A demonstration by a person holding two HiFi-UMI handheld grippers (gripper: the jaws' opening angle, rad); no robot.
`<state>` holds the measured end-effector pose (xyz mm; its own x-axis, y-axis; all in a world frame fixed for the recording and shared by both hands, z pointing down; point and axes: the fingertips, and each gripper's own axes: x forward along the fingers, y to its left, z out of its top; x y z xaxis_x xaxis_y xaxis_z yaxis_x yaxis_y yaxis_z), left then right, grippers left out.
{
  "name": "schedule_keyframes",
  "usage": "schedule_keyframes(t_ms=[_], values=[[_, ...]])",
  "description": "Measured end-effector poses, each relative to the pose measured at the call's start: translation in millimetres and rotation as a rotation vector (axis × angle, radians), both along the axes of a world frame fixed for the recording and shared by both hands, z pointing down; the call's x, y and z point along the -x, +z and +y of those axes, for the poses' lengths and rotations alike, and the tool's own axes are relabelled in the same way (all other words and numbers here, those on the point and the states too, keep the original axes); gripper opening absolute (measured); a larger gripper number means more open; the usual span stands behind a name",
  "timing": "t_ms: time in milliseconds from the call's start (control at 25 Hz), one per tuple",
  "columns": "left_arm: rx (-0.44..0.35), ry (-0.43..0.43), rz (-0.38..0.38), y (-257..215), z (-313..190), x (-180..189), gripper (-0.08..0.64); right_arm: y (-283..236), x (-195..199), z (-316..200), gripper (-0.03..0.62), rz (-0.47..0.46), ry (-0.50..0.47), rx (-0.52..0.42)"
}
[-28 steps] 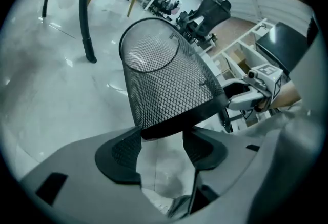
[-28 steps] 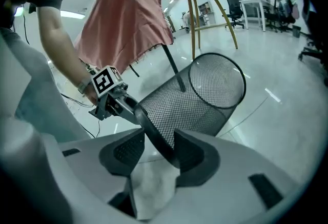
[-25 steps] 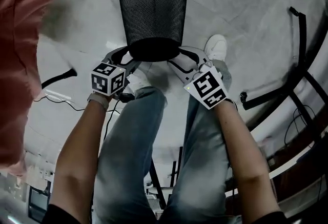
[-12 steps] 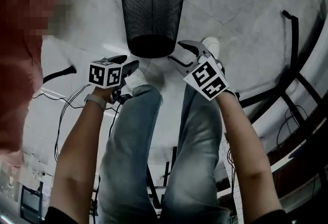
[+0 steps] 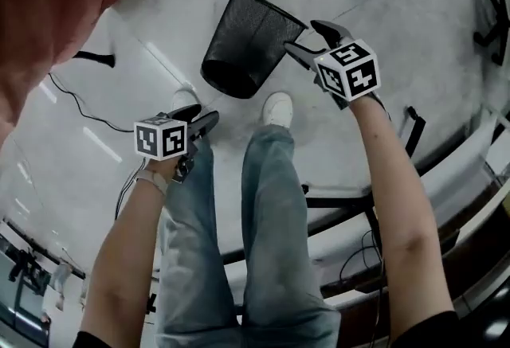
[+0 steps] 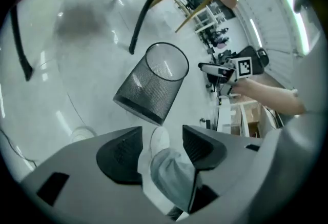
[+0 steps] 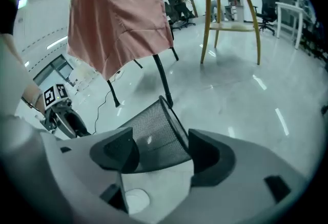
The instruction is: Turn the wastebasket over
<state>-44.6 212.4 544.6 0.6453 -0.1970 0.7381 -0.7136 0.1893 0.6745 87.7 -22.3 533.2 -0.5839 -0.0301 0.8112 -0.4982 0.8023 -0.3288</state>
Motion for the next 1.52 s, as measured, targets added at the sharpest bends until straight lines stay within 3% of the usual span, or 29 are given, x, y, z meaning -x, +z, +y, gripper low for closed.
schedule_keyframes(t_ms=[120,280,400,480,680,920,1120,1240,1440,1520], values=[[-0.015,-0.171,0.016,-14,1,-12,0.249,22,16,-20,0.342,0.037,-0.159,0.047],[-0.027,-0.321,0.019,-15,9,-11,0.249,57,30,-5,0.342,0.098,-0.366,0.141],[-0.021,-0.426,0.045,-9,23,-11,0.249,74,38,10,0.341,0.127,-0.461,0.196],[-0.009,-0.448,0.047,-5,34,-9,0.249,75,40,14,0.329,0.124,-0.492,0.211],[0.004,-0.43,0.03,0,53,13,0.245,66,49,21,0.228,0.107,-0.547,0.235],[-0.015,-0.419,0.037,-12,59,40,0.242,35,58,47,0.111,0.06,-0.488,0.374],[-0.043,-0.357,0.059,-33,62,55,0.238,-4,62,102,0.031,0.066,-0.578,0.423],[-0.063,-0.317,0.07,-48,61,66,0.227,-23,65,119,0.014,0.112,-0.591,0.37],[-0.085,-0.262,0.077,-67,66,75,0.219,-25,56,124,0.014,0.315,-0.629,0.128],[-0.106,-0.199,0.074,-74,66,73,0.218,-21,57,123,0.014,0.369,-0.636,0.042]])
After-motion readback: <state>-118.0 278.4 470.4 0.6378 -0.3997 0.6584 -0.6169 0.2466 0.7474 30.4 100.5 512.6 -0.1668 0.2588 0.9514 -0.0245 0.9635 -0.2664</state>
